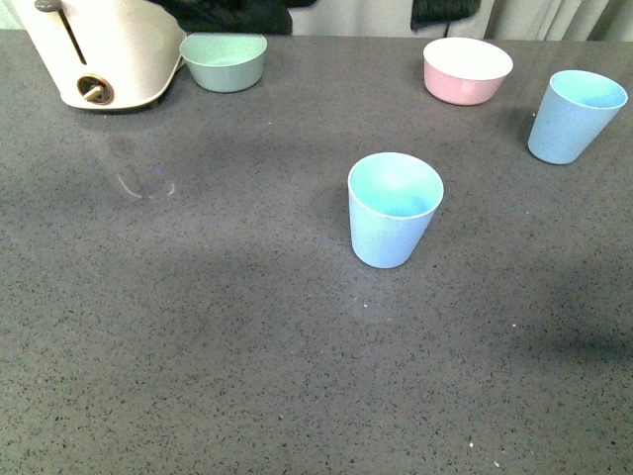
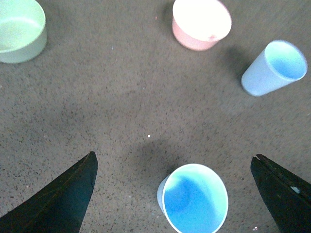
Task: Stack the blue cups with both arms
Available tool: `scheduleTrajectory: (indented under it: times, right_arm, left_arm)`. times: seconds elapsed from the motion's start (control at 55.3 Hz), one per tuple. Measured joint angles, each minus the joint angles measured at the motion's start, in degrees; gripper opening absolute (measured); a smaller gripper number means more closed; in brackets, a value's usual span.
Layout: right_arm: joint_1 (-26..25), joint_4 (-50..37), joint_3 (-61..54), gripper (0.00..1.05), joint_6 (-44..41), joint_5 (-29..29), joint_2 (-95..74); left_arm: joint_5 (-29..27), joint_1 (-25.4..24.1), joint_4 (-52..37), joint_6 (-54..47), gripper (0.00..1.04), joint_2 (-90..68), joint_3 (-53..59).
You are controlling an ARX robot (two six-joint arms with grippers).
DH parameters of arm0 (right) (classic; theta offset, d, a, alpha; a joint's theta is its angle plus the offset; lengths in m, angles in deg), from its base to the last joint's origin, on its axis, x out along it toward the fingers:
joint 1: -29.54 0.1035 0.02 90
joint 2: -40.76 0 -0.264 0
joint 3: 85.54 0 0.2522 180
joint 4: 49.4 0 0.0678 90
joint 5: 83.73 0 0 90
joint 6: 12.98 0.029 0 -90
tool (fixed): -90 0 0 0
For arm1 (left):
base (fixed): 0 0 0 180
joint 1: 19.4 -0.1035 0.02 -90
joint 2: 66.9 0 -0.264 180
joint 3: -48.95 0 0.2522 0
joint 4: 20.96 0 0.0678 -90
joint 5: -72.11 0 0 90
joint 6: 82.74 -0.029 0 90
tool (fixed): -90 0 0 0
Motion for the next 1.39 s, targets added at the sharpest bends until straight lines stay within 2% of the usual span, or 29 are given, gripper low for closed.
scheduleTrajectory:
  times: [0.036, 0.054, 0.072, 0.109, 0.145, 0.181, 0.235, 0.307, 0.597, 0.959, 1.139, 1.194, 1.302, 1.393]
  right_arm:
    - [0.0, 0.0, 0.0, 0.96, 0.0, 0.0, 0.0]
    - [0.0, 0.0, 0.0, 0.96, 0.0, 0.02, 0.0]
    - [0.0, 0.0, 0.0, 0.96, 0.0, 0.0, 0.0]
    - [0.0, 0.0, 0.0, 0.96, 0.0, 0.13, 0.0]
    - [0.0, 0.0, 0.0, 0.96, -0.02, 0.11, 0.0]
    - [0.0, 0.0, 0.0, 0.96, -0.02, 0.09, 0.0]
    - [0.0, 0.0, 0.0, 0.96, 0.0, -0.02, 0.0]
    - [0.0, 0.0, 0.0, 0.96, 0.0, -0.02, 0.0]
    - [0.0, 0.0, 0.0, 0.96, 0.0, 0.15, 0.0]
    - [0.0, 0.0, 0.0, 0.96, 0.0, 0.02, 0.0]
    - [0.0, 0.0, 0.0, 0.96, 0.0, 0.02, 0.0]
    - [0.0, 0.0, 0.0, 0.96, 0.0, 0.07, 0.0]
    - [0.0, 0.0, 0.0, 0.96, -0.02, 0.02, 0.0]
    - [0.0, 0.0, 0.0, 0.96, 0.0, 0.02, 0.0]
  left_arm:
    - [-1.01, -0.33, -2.32, -0.24, 0.95, 1.46, 1.53]
    - [-5.46, -0.42, -7.06, -1.49, 0.92, 2.62, 3.63]
    - [-7.52, -0.59, -9.9, -2.64, 0.9, 3.13, 4.81]
    - [-14.27, -1.51, -21.11, -5.86, 0.83, 5.4, 10.1]
    - [-18.62, -2.71, -28.55, -8.61, 0.78, 7.52, 14.53]
    - [-19.91, -4.42, -34.6, -11.26, 0.72, 9.92, 18.95]
    - [-19.23, -7.91, -41.72, -13.49, 0.63, 14.27, 25.59]
    - [-17.79, -11.96, -46.62, -15.43, 0.51, 20.02, 32.7]
    - [-10.03, -18.95, -49.94, -17.42, 0.01, 32.33, 50.23]
    - [-4.26, -25.11, -48.02, -17.75, 0.02, 45.51, 60.98]
    - [-1.86, -27.63, -43.5, -17.75, 0.02, 53.81, 64.85]
    - [2.4, -30.84, -41.72, -17.77, 0.02, 56.52, 65.79]
    - [2.62, -32.54, -39.23, -17.75, 0.02, 60.04, 66.82]
    - [3.19, -32.57, -40.94, -17.79, 0.02, 61.2, 69.09]
